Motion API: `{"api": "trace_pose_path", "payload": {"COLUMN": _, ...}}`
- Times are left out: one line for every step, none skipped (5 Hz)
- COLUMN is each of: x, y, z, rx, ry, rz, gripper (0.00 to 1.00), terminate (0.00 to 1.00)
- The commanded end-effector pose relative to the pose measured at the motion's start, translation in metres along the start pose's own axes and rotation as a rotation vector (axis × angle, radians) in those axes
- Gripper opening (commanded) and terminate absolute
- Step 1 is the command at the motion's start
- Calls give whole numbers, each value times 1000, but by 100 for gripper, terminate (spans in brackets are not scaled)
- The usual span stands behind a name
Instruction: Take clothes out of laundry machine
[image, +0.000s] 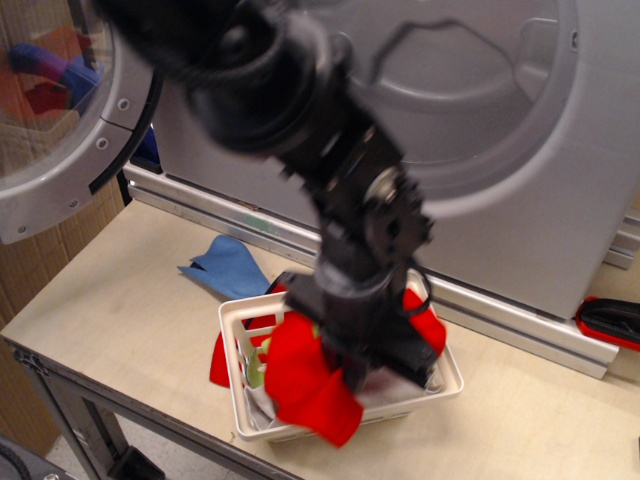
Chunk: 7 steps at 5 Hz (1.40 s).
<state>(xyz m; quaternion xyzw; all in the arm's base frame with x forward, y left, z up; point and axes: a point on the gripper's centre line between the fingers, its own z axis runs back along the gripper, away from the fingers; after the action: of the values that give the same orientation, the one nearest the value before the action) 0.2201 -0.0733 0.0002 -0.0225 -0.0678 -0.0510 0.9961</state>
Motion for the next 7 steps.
{"api": "trace_pose_path", "payload": {"x": 1, "y": 20, "z": -13, "rx": -12, "ry": -18, "rz": 74, "gripper": 0, "terminate": 0}}
{"api": "trace_pose_path", "payload": {"x": 7, "y": 26, "z": -14, "rx": -7, "ry": -31, "rz": 65, "gripper": 0, "terminate": 0}}
{"api": "trace_pose_path", "payload": {"x": 13, "y": 26, "z": -3, "rx": 3, "ry": -26, "rz": 95, "gripper": 100, "terminate": 0}}
{"api": "trace_pose_path", "payload": {"x": 15, "y": 23, "z": 12, "rx": -11, "ry": -37, "rz": 151, "gripper": 100, "terminate": 0}}
{"api": "trace_pose_path", "payload": {"x": 18, "y": 22, "z": 36, "rx": 1, "ry": -18, "rz": 193, "gripper": 100, "terminate": 0}}
{"api": "trace_pose_path", "payload": {"x": 24, "y": 19, "z": 58, "rx": 5, "ry": 26, "rz": 222, "gripper": 100, "terminate": 0}}
{"api": "trace_pose_path", "payload": {"x": 24, "y": 19, "z": 58, "rx": 5, "ry": 26, "rz": 222, "gripper": 100, "terminate": 0}}
